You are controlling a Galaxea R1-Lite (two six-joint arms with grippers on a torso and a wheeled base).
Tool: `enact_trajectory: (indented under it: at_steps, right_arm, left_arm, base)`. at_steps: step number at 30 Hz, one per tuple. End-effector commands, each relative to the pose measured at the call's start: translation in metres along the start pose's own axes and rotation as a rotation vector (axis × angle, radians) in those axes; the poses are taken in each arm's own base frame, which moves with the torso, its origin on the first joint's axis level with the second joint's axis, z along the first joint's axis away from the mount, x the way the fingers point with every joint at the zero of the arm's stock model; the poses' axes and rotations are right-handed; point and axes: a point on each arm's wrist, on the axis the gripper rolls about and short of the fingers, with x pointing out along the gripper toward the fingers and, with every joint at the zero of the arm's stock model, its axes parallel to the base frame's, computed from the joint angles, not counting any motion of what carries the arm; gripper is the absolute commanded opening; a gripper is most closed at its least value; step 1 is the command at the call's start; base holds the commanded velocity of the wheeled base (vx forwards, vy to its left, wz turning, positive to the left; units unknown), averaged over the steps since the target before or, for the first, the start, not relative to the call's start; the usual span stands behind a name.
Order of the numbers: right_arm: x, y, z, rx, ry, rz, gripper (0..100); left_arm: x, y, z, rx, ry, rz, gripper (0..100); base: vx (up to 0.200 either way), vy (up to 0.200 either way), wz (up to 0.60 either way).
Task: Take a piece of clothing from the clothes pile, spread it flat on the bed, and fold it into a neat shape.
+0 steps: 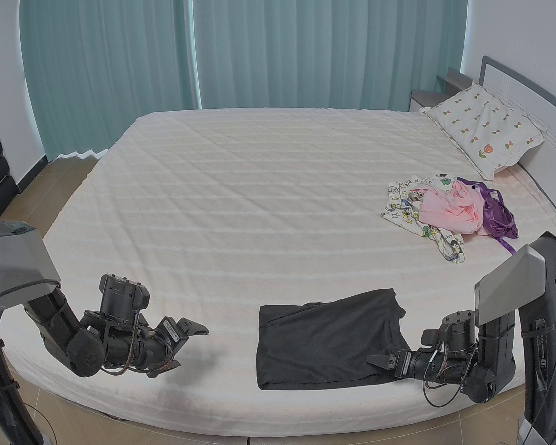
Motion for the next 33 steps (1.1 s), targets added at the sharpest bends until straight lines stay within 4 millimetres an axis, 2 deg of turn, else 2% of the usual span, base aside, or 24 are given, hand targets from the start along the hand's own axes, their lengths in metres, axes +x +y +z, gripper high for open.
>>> enact_trajectory:
  at_steps: [1,5,14,24,25,30,33]
  right_arm:
    - [0.002,-0.002,-0.003,0.001,0.008,-0.004,0]
    - [-0.001,-0.002,-0.003,0.004,0.004,-0.01,0]
    - [-0.022,-0.008,-0.003,0.034,0.01,-0.047,0]
    - [-0.025,-0.009,-0.006,0.023,0.025,-0.056,0]
    - [-0.025,-0.009,-0.005,0.023,0.024,-0.055,100]
    - [-0.029,-0.01,-0.004,0.032,0.015,-0.061,100]
    - [-0.034,-0.012,0.005,0.052,-0.021,-0.056,100]
  left_arm:
    - [0.0,0.0,0.0,-0.001,0.001,0.001,100]
    - [0.0,0.001,0.0,-0.001,0.001,0.002,100]
    - [0.0,0.001,0.0,-0.001,0.001,0.002,100]
    - [0.0,0.001,0.0,-0.002,0.0,0.002,100]
    - [0.0,0.001,0.0,-0.002,-0.001,0.003,100]
    - [0.0,0.001,0.0,-0.002,0.0,0.002,100]
    - [0.0,0.001,0.0,-0.002,0.001,0.004,100]
  base:
    - [0.0,0.0,0.0]
    - [0.0,0.0,0.0]
    - [0.0,0.0,0.0]
    - [0.0,0.0,0.0]
    - [0.0,0.0,0.0]
    - [0.0,0.0,0.0]
    - [0.0,0.0,0.0]
